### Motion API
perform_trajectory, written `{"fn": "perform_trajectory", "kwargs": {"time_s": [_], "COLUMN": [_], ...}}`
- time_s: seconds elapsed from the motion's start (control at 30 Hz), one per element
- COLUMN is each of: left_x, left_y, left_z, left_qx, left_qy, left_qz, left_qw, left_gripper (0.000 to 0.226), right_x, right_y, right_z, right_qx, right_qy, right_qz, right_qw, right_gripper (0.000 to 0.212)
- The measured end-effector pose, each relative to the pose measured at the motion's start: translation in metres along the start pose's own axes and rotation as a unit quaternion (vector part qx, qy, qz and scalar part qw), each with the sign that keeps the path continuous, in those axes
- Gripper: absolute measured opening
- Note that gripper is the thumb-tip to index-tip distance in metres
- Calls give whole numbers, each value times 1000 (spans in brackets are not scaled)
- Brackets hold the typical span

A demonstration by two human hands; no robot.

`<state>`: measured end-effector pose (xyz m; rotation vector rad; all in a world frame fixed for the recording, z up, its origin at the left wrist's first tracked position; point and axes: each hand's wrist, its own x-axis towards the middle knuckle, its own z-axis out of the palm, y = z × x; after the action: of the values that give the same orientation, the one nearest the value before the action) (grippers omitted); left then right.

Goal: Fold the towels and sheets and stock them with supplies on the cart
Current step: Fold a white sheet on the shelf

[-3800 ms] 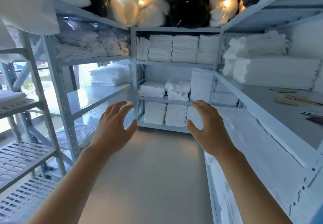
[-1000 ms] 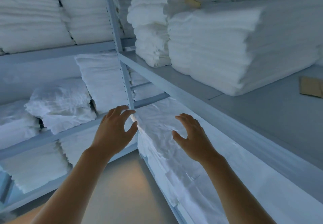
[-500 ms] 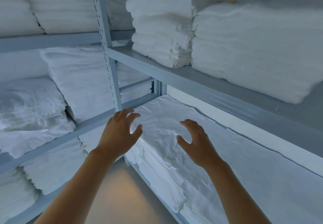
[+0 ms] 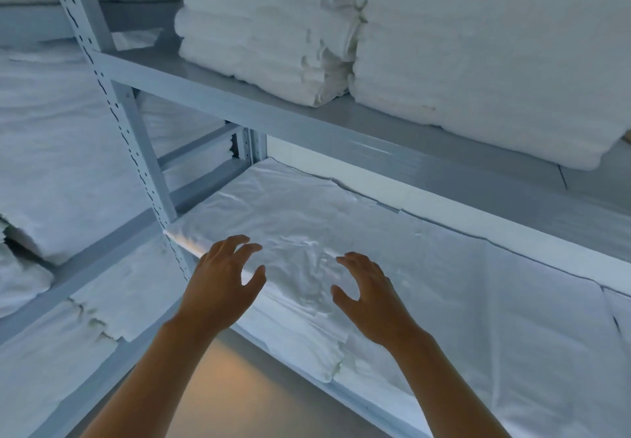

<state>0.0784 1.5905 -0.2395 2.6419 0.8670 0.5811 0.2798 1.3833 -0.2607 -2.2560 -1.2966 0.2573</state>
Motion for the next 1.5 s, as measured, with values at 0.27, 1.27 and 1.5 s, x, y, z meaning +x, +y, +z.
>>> {"fn": "perform_trajectory", "kwargs": {"time_s": [0.27,1.27,1.5], "left_x": [37,242,228], "left_y": [-61,-312,-343], "left_z": [23,278,304], "left_qx": [58,129,102], "left_qy": [-63,-325,-306], "left_qz": [-8,155,162], "left_qw": [996,924,933], "left_gripper": [40,68,90], "right_x": [75,344,373], "right_y": [8,37,50], "right_z": [67,324,393], "right_qx": [55,-43,-110], "right_qy": [-18,-36,-43], "right_qz": [15,198,219], "right_qw": [998,979,968], "right_gripper": [60,69,69]}}
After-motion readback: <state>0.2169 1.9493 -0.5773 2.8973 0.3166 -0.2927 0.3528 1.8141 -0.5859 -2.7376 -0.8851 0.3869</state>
